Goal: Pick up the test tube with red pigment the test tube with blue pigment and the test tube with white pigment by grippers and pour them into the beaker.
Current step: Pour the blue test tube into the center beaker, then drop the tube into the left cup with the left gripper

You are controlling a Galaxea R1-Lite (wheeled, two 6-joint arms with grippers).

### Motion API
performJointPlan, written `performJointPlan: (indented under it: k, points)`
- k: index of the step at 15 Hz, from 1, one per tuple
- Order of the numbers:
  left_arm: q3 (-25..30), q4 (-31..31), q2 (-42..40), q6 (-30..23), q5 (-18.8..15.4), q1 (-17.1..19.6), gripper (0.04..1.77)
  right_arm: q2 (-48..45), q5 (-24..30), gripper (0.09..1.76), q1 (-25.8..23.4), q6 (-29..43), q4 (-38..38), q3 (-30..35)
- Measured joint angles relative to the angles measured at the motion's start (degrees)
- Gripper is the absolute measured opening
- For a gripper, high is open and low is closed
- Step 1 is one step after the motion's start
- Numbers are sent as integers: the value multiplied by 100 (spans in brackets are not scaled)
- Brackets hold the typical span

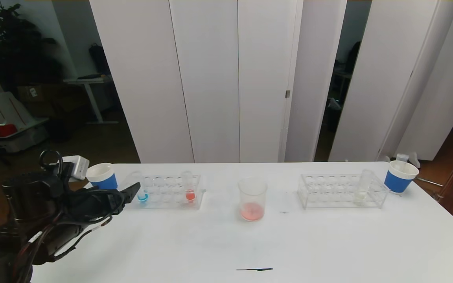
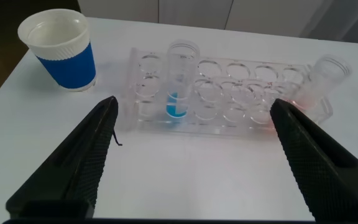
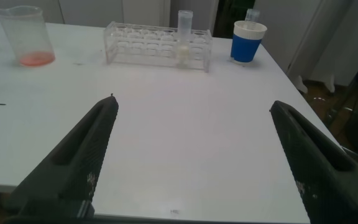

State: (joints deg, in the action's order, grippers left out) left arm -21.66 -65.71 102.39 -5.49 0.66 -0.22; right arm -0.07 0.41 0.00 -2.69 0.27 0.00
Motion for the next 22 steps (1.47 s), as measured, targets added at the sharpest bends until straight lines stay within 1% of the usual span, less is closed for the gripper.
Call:
performJointPlan:
  k: [4,8,11,14,16,22]
  points:
    - [-424,-89,527,-10,79,-35,175,0,-1,175,0,-2,0,0]
    - [-824,-490,1131,6,366,-60,175,0,0,175,0,0,0,0]
    - [-1039,-670,1514,32,449,-68,175,0,0,175,0,0,-2,0]
    - [-1180,-692,1773,-2,581,-66,175,0,0,175,0,0,0,0]
    - [-1248,-887,1908,6,647,-66,175,0,0,175,0,0,0,0]
    - [-1417,-1018,2222,-41,673,-63,175,0,0,175,0,-2,0,0]
